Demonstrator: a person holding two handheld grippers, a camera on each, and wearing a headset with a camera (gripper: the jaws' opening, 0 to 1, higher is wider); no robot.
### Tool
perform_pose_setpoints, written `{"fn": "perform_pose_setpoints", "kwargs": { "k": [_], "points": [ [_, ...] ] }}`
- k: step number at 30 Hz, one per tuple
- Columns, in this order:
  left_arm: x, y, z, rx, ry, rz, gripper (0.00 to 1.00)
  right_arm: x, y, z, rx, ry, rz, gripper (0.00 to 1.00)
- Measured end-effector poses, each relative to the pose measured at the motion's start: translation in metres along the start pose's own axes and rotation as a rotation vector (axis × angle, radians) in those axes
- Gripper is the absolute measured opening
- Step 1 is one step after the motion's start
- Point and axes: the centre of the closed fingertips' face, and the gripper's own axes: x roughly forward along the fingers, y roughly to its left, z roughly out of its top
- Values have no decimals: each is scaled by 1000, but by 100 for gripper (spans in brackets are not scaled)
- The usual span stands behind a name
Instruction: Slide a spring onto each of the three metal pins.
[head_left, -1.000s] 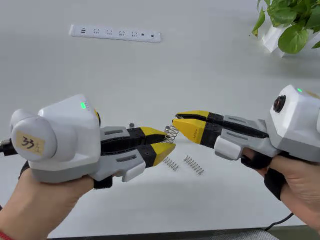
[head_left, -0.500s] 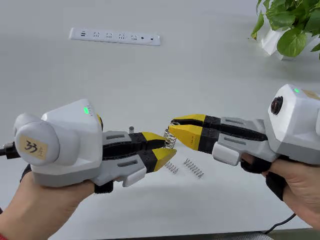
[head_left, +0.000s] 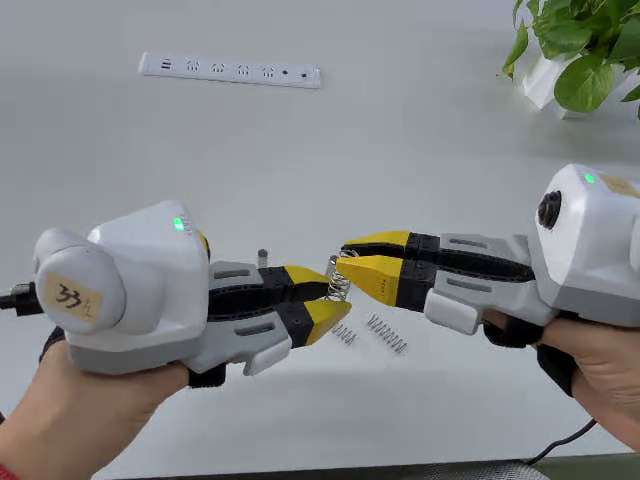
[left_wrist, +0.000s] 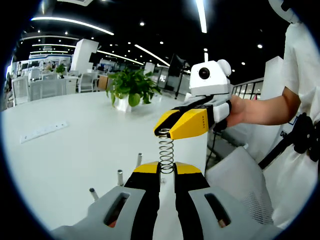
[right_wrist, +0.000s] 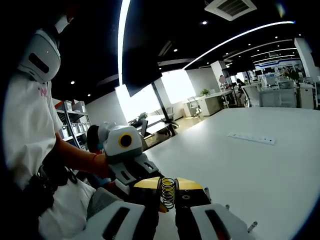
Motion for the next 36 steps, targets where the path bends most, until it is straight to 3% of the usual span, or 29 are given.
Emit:
{"fn": "perform_pose_setpoints", "kwargs": {
  "k": [4, 6, 12, 16, 19, 22, 34, 36],
  "points": [
    [0, -1, -1, 9, 6, -6, 7, -1, 4, 0, -3, 22, 24, 13],
    [0, -1, -1, 16, 9, -7, 7, -2, 6, -3, -26, 63, 36, 16],
    [1, -3, -3, 39, 21, -20, 7, -7, 6, -9, -182, 240, 81, 21],
    [1, -4, -4, 55, 33, -25, 7, -9, 1, -5, -258, 313, 116, 24],
    [2, -5, -5, 67, 42, -31, 7, -8, 4, -4, -317, 392, 166, 25],
    [3, -8, -5, 82, 53, -43, 7, -8, 10, -9, -398, 507, 238, 25],
    [5, -15, -9, 116, 84, -77, 7, -13, 14, -33, -564, 835, 417, 14],
    [5, -15, -10, 117, 87, -81, 7, -13, 11, -35, -574, 851, 423, 14]
  ]
}}
